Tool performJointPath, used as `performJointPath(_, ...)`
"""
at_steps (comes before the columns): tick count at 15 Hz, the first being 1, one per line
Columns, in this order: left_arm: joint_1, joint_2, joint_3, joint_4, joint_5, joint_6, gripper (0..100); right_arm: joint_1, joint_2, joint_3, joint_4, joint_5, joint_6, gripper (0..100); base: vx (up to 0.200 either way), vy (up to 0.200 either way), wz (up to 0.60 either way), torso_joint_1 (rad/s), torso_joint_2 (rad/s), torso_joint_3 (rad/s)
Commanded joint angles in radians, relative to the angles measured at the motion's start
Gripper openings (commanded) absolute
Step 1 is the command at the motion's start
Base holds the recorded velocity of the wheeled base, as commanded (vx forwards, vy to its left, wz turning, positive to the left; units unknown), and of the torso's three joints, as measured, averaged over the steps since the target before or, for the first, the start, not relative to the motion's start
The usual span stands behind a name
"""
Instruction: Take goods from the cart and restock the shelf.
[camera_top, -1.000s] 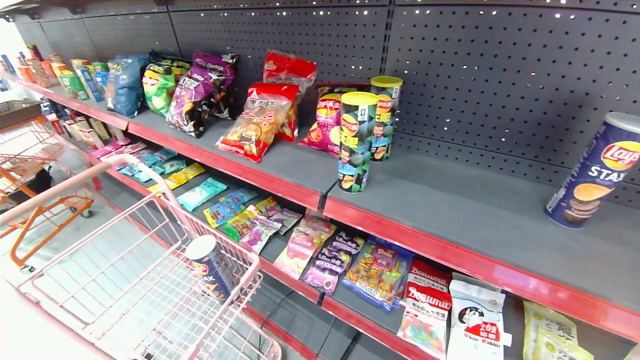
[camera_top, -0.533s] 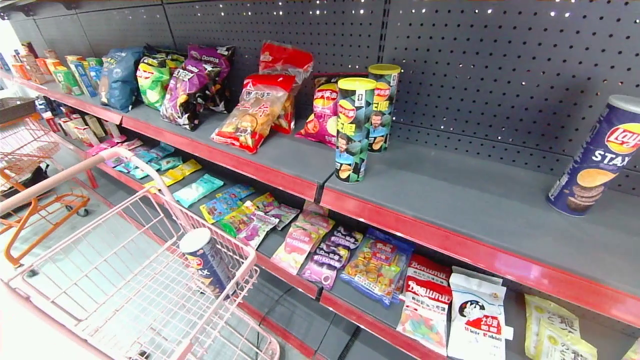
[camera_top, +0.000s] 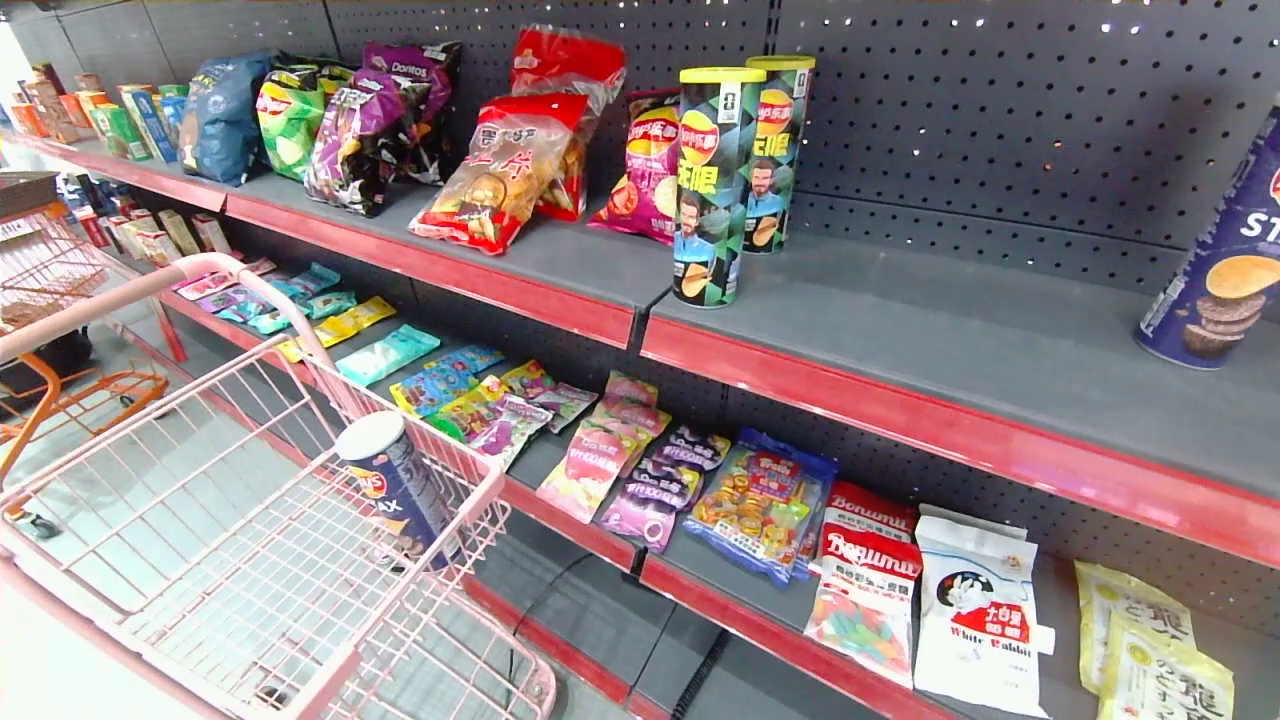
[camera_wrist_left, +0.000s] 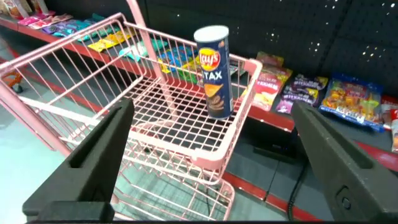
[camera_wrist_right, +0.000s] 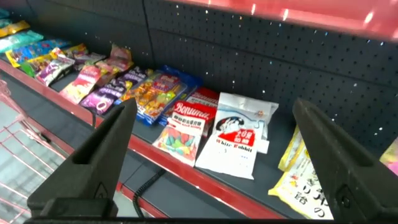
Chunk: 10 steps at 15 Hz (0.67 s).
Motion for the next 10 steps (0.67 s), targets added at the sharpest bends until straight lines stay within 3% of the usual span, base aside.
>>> performJointPath(1,0.0,0.002,0.0,0.001,-0.001,0.001,100,0.0,0.0,0.0,0.0,0.0,0.0,100,0.0,0.0,0.0,-0.173,0.54,0.373)
performJointPath(5,-0.002,0.003,0.0,0.0,-0.003,-0.002,100,0.0,0.0,0.0,0.0,0.0,0.0,100,0.0,0.0,0.0,-0.098,0.31,0.209)
performJointPath(6,-0.005,0.043,-0.087,-0.005,0.006,-0.002,100,0.0,0.0,0.0,0.0,0.0,0.001,100,0.0,0.0,0.0,-0.022,0.07,0.061)
performJointPath(7,-0.003,0.267,-0.31,0.001,0.051,-0.036,100,0.0,0.0,0.0,0.0,0.0,0.0,100,0.0,0.0,0.0,0.0,0.0,0.0)
performJointPath(8,-0.003,0.513,-0.543,-0.006,0.117,-0.18,100,0.0,0.0,0.0,0.0,0.0,0.0,100,0.0,0.0,0.0,0.0,0.0,0.0)
performJointPath(9,-0.002,0.674,-0.68,-0.008,0.126,-0.236,100,0.0,0.0,0.0,0.0,0.0,0.0,100,0.0,0.0,0.0,0.0,0.0,0.0)
performJointPath(10,0.003,0.826,-0.709,-0.031,0.117,-0.246,100,0.0,0.0,0.0,0.0,0.0,0.0,100,0.0,0.0,0.0,0.0,0.0,0.0)
